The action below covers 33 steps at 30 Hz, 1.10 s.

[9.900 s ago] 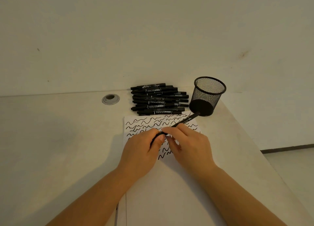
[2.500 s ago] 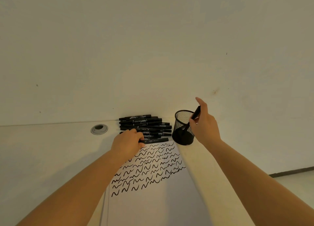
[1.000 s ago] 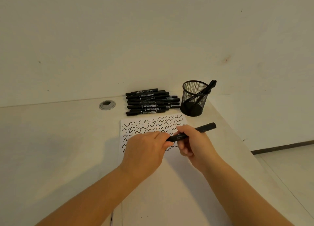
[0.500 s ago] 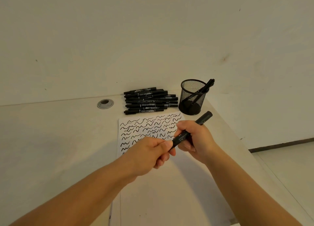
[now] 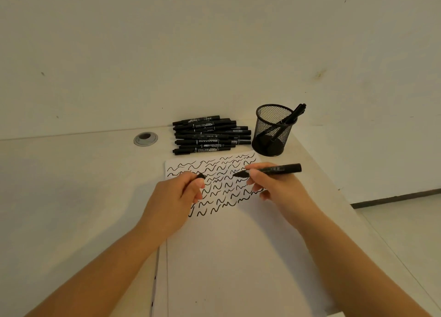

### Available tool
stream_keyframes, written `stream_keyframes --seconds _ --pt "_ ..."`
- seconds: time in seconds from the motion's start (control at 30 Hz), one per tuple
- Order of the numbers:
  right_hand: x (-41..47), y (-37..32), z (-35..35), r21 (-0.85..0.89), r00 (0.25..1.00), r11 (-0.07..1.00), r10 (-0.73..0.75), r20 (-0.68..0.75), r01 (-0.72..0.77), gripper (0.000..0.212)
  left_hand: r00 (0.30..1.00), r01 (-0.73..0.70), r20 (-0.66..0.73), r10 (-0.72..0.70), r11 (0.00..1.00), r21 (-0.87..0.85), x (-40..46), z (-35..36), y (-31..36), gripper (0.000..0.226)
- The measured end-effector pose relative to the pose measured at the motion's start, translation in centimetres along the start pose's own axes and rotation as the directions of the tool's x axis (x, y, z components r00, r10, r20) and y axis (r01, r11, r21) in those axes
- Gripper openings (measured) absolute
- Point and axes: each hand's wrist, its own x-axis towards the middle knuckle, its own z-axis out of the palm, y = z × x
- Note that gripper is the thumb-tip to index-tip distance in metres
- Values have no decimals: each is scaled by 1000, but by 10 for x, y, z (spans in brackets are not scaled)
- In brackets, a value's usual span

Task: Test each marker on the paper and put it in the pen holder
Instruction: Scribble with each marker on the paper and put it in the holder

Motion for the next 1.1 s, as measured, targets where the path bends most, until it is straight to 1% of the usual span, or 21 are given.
stream_keyframes --seconds 0.1,0.17,0.2,0.3,0.53,0.7,0.8,0.87,0.93,1.03,1.07,1.1 --pt "3 7 3 -33 988 999 -27 -154 23 12 999 -34 24 32 996 79 -1 1 -9 17" --pt "1 12 -4 -66 963 997 -64 -262 48 10 999 -34 36 31 997 66 -4 1 -11 17" --pt "0 15 -8 -88 953 995 -70 -293 46 9 999 -34 39 32 998 56 -4 2 -12 17" --pt "-1 22 -12 -144 951 989 -81 -299 38 11 998 -54 47 52 997 53 -2 3 -12 18" --pt "0 26 -9 -229 968 970 -135 -214 84 19 998 -32 50 31 999 20 -4 3 -13 18" --pt "1 26 -11 -253 951 965 -140 -275 68 20 998 -24 51 24 1000 3 -5 4 -15 18" --pt "0 26 -13 -309 913 950 -159 -375 39 18 998 -23 54 23 1000 1 -4 5 -17 17" --pt "-1 22 -14 -268 870 959 -210 -447 93 16 998 -21 53 21 1000 -1 -4 5 -18 16" --pt "-3 15 -14 -206 848 965 -243 -472 162 13 998 -31 47 31 1000 6 -5 5 -17 14" --pt "-5 4 -8 -79 882 982 -189 -431 172 7 998 -60 15 60 998 16 -5 4 -15 10" --pt "-6 0 -6 1 903 987 -148 -404 162 8 998 -68 4 68 998 8 -5 4 -14 8" --pt "-6 -4 -3 116 928 982 -95 -361 146 11 997 -75 -6 75 997 -5 -5 5 -14 6"
